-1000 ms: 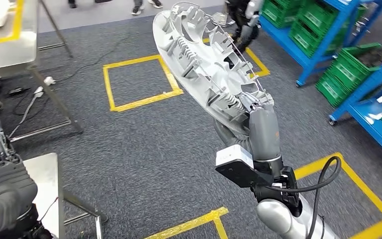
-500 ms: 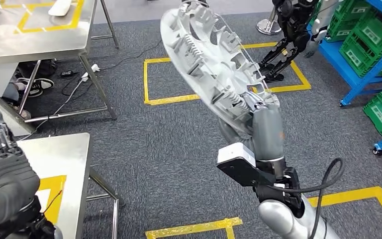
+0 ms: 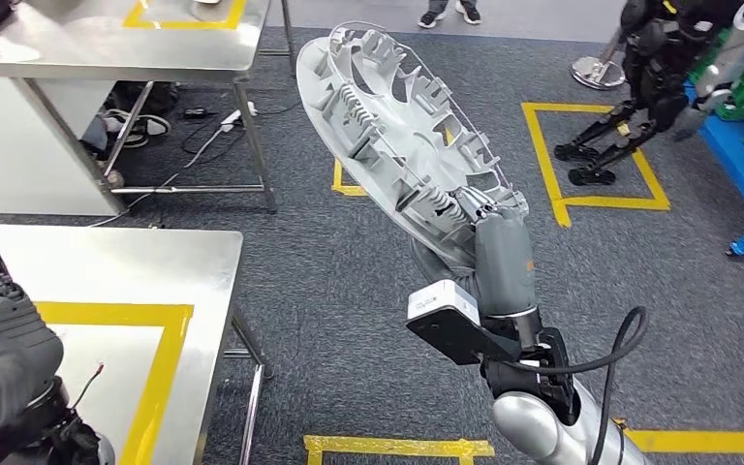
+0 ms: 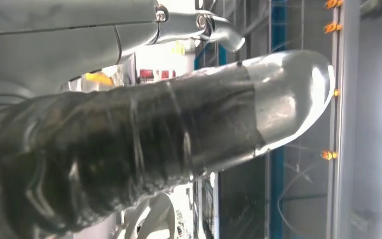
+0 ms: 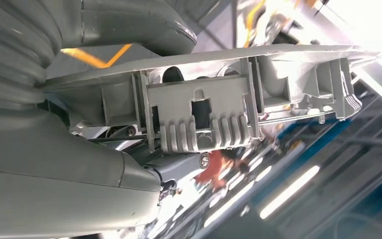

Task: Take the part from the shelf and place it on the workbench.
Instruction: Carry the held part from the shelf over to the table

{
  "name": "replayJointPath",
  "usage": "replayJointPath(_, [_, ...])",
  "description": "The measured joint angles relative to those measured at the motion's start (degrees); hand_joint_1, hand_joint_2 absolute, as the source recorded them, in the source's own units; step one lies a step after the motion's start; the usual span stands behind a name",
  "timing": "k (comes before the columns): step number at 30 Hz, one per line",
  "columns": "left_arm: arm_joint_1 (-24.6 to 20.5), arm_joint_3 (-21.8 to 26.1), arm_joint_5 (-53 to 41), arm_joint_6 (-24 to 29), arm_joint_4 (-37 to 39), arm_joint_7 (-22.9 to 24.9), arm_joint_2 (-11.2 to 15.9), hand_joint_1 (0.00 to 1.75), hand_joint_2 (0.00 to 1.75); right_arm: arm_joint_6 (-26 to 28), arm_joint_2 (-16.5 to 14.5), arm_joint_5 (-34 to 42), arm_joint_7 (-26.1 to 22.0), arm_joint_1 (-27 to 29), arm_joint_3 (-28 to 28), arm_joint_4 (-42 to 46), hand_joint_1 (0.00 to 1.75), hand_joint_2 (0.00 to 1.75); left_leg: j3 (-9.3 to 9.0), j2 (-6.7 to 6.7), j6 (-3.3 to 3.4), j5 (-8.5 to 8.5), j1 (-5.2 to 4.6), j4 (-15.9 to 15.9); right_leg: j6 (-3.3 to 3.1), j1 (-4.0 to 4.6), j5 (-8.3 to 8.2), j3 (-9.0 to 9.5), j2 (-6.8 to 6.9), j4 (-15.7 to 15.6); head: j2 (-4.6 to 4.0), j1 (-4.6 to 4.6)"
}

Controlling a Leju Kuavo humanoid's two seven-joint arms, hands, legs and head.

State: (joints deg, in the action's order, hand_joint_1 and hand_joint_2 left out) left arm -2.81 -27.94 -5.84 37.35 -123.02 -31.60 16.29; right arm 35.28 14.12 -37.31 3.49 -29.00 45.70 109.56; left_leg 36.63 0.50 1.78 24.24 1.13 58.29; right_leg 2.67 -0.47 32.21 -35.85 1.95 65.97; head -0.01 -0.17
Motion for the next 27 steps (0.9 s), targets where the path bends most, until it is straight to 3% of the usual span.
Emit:
replayJointPath(2, [0.0,0.0,-1.5,0.6,-0.1,0.0,0.0,0.00,0.00,-0.2,0.0,0.5,-0.2,0.5,0.2,-0.3,1.75,1.75,0.03,1.66,0.23,-0.01,-0.19,0.1,-0.14,-0.02,2.42,-3.54,-1.26,7.2,0.01,0.64])
replayJointPath(3, [0.0,-0.1,-2.2,0.8,-0.3,0.1,0.0,0.00,0.00,-0.3,0.0,0.7,-0.3,0.8,0.3,-0.4,1.75,1.75,0.03,2.57,0.26,-0.02,-0.29,0.1,-0.32,0.00,2.24,-4.42,-1.47,8.6,0.01,0.86])
replayJointPath(4, [0.0,-0.1,-2.7,1.0,-0.5,0.3,0.1,0.00,0.00,-0.4,0.0,0.9,-0.4,1.0,0.5,-0.6,1.75,1.75,0.02,3.50,0.26,-0.01,-0.35,0.2,-0.58,0.04,1.00,-4.33,-1.67,7.8,0.01,1.04])
replayJointPath(5, [0.0,-0.1,-3.0,1.1,-0.7,0.5,0.1,0.00,0.00,-0.5,0.0,1.0,-0.5,1.1,0.6,-0.6,1.75,1.75,0.01,4.41,0.26,-0.01,-0.38,0.3,-0.92,0.09,-1.07,-3.24,-2.13,4.8,0.01,1.19])
replayJointPath(7, [0.0,-0.1,-3.4,1.2,-1.2,0.9,0.1,0.00,0.00,-0.5,-0.1,1.2,-0.6,1.2,0.7,-0.7,1.75,1.75,0.17,6.00,0.09,-0.10,-0.29,0.5,-1.61,0.07,-4.52,-0.13,-4.60,-2.7,0.01,1.37])
replayJointPath(9, [0.0,-0.2,-4.0,1.5,-1.6,1.1,0.2,0.00,0.00,-0.6,-0.2,1.4,-0.8,1.1,0.9,-0.8,1.75,1.75,0.71,7.41,-0.57,-0.48,0.06,0.4,-1.96,0.14,-5.34,1.78,-6.32,-6.5,0.01,1.46])
replayJointPath(11, [0.0,-0.3,-4.9,2.0,-2.0,1.4,0.4,0.00,0.00,-0.8,-0.3,1.6,-1.1,1.1,0.9,-1.0,1.75,1.75,1.14,8.83,-1.53,-1.04,0.41,0.1,-2.20,0.34,-5.47,2.36,-5.45,-7.3,0.01,1.64])
replayJointPath(12, [0.1,-0.3,-5.4,2.3,-2.3,1.7,0.6,0.00,0.00,-0.9,-0.5,1.8,-1.2,1.1,0.9,-1.1,1.75,1.75,1.41,8.63,-1.81,-1.06,0.39,0.1,-2.41,0.33,-5.77,2.62,-4.70,-7.9,0.01,1.63])
replayJointPath(14, [0.0,-0.4,-6.6,2.5,-3.1,2.2,0.9,0.00,0.00,-1.3,-1.0,2.0,-1.4,1.1,1.0,-1.5,1.75,1.75,2.98,5.31,-2.18,0.65,0.02,2.9,-2.96,0.24,-6.38,3.24,-3.15,-9.0,0.01,1.07])
replayJointPath(16, [-0.2,-0.4,-7.7,2.7,-3.5,2.9,1.2,0.00,0.00,-1.9,-1.4,2.1,-1.8,1.2,1.3,-2.0,1.75,1.75,6.23,1.21,-2.48,4.01,-0.14,9.6,-3.33,0.38,-6.57,3.41,-1.64,-9.5,0.01,0.38])
replayJointPath(18, [-0.2,-0.5,-8.6,2.7,-3.8,3.9,1.3,0.00,0.00,-2.5,-1.7,2.1,-2.1,1.2,1.6,-2.5,1.75,1.75,8.54,0.02,-2.81,5.60,-0.03,14.7,-3.36,0.45,-6.53,3.25,-0.07,-9.4,0.01,0.01])
replayJointPath(19, [-0.2,-0.5,-9.1,2.7,-3.9,4.3,1.4,0.00,0.00,-2.7,-1.9,2.1,-2.2,1.2,1.8,-2.8,1.75,1.75,8.19,-0.26,-2.92,5.04,0.03,14.4,-3.31,0.45,-6.49,3.19,0.71,-9.4,0.01,-0.21])
replayJointPath(21, [-0.4,-0.5,-9.9,2.8,-4.2,5.2,1.5,0.00,0.00,-3.2,-2.5,2.0,-2.4,1.2,2.3,-3.4,1.75,1.75,4.16,-1.77,-3.04,2.34,0.10,8.0,-3.00,0.46,-6.29,3.17,2.14,-9.1,0.01,-0.64])
replayJointPath(23, [-0.9,-0.5,-10.4,2.8,-4.5,5.8,1.6,0.00,0.00,-3.5,-3.1,2.0,-2.5,1.2,2.7,-4.0,1.75,1.75,-0.12,-3.73,-2.55,0.87,-0.18,1.5,-2.36,0.73,-5.88,3.09,3.30,-8.5,0.00,-0.99])
replayJointPath(24, [-1.1,-0.5,-10.5,2.8,-4.6,6.0,1.6,0.00,0.00,-3.6,-3.3,1.9,-2.6,1.1,2.9,-4.2,1.75,1.75,-1.02,-4.15,-2.12,0.83,-0.35,0.1,-2.03,0.87,-5.71,3.07,3.81,-8.3,0.00,-1.00])
replayJointPath(26, [-1.3,-0.5,-10.7,2.8,-4.9,6.2,1.7,0.00,0.00,-3.7,-3.7,1.8,-2.7,1.0,3.4,-4.6,1.75,1.75,-1.01,-2.88,-1.14,0.77,-0.54,-0.1,-1.44,0.89,-5.50,3.18,4.98,-8.2,0.01,-0.80])
replayJointPath(27, [-1.3,-0.5,-10.8,2.8,-5.0,6.3,1.7,0.00,0.00,-3.7,-3.9,1.8,-2.7,1.0,3.5,-4.7,1.75,1.75,-0.98,-2.22,-0.82,0.68,-0.48,-0.1,-1.06,0.76,-5.24,3.06,4.89,-7.9,0.01,-0.71])
